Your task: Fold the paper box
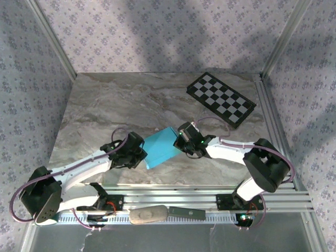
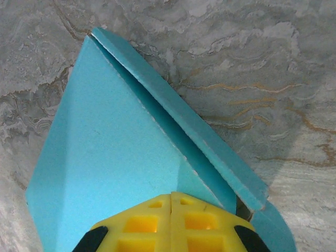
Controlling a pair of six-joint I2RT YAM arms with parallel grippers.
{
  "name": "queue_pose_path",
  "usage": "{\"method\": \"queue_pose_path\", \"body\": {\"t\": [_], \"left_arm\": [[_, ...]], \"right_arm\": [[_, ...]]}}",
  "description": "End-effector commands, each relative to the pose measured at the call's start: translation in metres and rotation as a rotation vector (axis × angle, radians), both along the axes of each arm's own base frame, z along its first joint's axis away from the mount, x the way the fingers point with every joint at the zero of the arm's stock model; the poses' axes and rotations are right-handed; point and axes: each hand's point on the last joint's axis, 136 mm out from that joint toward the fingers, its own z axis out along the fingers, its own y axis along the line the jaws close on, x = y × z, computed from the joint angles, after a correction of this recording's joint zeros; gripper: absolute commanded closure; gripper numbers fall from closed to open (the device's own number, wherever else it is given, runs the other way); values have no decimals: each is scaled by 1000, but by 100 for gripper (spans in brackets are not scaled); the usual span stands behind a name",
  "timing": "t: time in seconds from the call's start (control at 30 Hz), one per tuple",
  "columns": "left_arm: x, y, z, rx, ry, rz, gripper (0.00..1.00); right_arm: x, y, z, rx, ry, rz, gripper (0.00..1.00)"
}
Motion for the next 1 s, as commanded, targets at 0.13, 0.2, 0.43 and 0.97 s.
{"method": "queue_pose_path", "body": {"t": [0.13,0.2,0.43,0.97], "left_arm": [[-2,-3,-17,31,4,-45,64],[0,-5,-24,38,11,-45,67],[-8,10,-54,113,69,-12,93],[14,20,-33,37,51,-114,100]], "right_arm": [[1,0,-1,-48,-6,14,98],[1,0,-1,-52,-7,16,98],[3,0,6,-66,-22,45,97],[38,-55,30,-269,-145,265,75]]}}
